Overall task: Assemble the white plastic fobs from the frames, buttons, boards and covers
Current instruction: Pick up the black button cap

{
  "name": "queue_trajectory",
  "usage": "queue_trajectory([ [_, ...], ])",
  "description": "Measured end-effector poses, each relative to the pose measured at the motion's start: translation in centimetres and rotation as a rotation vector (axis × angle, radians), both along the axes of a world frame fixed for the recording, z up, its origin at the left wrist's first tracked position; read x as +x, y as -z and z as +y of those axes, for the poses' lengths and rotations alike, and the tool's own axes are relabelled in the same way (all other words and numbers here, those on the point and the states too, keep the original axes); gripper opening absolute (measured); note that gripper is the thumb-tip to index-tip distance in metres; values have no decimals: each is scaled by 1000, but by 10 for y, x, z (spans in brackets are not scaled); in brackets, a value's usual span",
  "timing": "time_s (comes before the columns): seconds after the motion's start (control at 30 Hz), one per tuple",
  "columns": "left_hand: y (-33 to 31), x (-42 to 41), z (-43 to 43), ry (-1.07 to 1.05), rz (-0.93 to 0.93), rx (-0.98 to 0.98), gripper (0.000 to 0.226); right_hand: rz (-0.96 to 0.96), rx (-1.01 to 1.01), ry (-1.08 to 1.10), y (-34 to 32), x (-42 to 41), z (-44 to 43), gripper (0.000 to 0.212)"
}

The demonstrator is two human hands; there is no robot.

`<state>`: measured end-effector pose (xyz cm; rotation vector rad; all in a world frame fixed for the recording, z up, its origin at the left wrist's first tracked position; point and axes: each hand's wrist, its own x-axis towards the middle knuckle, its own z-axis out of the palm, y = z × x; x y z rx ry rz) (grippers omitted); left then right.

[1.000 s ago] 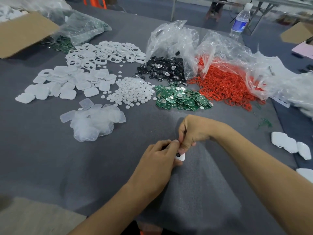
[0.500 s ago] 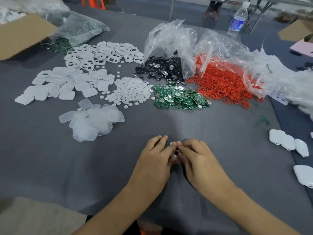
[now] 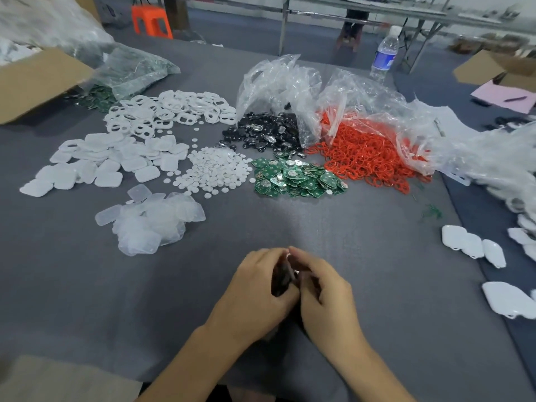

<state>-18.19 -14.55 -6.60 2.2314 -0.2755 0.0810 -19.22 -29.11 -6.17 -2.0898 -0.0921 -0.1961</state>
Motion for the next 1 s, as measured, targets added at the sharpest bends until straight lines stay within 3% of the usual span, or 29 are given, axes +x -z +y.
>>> queue_trajectory([
  [0.1,5,1,6,0,-20,110,42,-12,-153,-80,2,-6,-3,62],
  [0.3,3,5,11,13,57,118,63,-215,-150,-51,2,-8,-13,53],
  [0.5,-15,21,2,-111,-46,-59,36,-200,-47,47,-10,19,-12,49],
  [0.6,-30,51,-5,-178,-105,-115,25,-39,45,72,-21,61,0,44],
  [0.8,-50,147,1,-300,-105,-28,22,-40,-190,25,-48,169,34,26],
  [1.0,-42,248,16,-426,-85,99,20,31,-565,67,-55,269,69,16],
])
